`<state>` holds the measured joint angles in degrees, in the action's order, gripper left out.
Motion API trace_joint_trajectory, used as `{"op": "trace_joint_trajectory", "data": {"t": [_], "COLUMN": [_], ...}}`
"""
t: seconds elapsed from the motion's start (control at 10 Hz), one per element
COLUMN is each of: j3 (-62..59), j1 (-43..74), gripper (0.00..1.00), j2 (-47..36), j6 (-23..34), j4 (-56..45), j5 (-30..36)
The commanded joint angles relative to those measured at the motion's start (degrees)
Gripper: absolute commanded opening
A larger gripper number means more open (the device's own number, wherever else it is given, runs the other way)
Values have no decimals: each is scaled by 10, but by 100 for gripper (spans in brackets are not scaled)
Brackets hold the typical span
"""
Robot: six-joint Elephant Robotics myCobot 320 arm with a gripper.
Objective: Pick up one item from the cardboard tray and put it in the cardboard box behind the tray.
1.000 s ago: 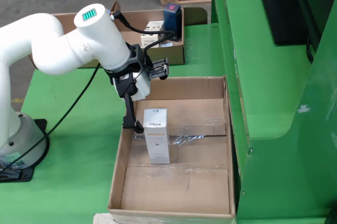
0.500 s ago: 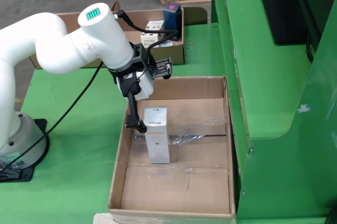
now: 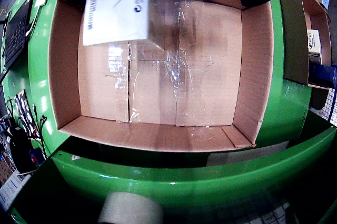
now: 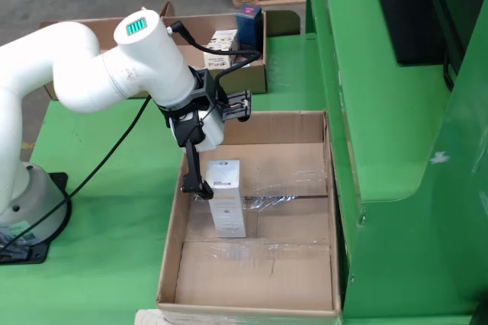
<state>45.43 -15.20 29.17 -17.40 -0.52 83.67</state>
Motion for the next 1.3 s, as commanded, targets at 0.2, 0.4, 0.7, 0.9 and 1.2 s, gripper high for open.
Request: {"op": "trace_joint_trajectory", "data": {"t": [0.2, 0.4, 0.7, 0.9, 1.2], "j3": [-22, -11, -11, -22, -22], "j1": [28, 33, 33, 29, 29], "gripper": [100, 100, 100, 100, 100], "j2": [-7, -7, 3, 23, 23], "j6": [10, 13, 16, 16, 16], "j4": [10, 20, 26, 30, 30], "j5": [7, 9, 11, 10, 10]}}
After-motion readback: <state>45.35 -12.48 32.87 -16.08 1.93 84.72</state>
